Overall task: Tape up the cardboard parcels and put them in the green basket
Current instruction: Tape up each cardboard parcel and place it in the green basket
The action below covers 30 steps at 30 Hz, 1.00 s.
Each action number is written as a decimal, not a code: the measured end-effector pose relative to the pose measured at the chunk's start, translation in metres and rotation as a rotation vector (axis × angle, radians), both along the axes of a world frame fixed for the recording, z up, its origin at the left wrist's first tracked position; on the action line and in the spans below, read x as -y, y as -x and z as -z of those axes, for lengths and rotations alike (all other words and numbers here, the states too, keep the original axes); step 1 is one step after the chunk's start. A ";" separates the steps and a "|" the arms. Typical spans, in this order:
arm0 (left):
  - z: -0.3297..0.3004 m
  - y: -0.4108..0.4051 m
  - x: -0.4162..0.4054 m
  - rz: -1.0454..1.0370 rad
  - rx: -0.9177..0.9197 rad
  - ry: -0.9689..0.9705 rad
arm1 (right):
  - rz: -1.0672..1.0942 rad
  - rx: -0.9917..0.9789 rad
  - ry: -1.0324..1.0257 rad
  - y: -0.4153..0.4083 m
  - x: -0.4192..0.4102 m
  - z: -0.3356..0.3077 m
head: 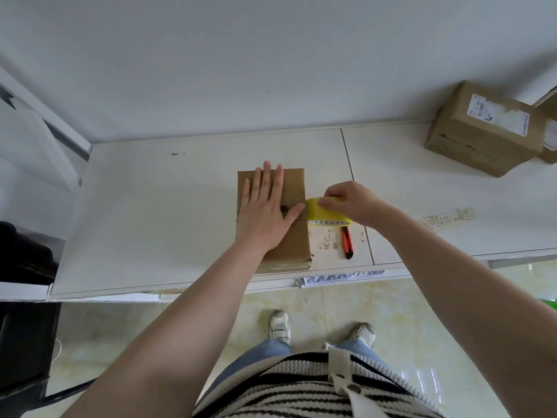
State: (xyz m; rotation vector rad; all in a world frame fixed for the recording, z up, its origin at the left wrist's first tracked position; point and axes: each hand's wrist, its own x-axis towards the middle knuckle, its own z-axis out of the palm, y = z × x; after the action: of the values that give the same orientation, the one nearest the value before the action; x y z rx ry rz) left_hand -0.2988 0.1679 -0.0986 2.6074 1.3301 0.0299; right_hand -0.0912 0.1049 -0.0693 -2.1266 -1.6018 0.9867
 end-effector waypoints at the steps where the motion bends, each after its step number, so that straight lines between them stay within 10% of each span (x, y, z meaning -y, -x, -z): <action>1: 0.000 0.005 -0.001 -0.001 -0.002 -0.001 | -0.022 -0.013 0.019 0.002 -0.001 0.000; 9: 0.001 0.011 -0.003 0.001 -0.052 0.008 | 0.022 0.252 0.098 0.000 -0.005 0.006; 30: -0.018 -0.018 -0.004 -0.410 -0.083 0.273 | 0.080 0.176 0.140 0.018 -0.005 0.013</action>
State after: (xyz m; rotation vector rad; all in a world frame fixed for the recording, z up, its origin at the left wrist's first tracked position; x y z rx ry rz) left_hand -0.2806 0.1716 -0.0806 2.1004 1.7397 -0.1837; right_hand -0.1088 0.1099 -0.0824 -2.4121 -1.5519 0.9337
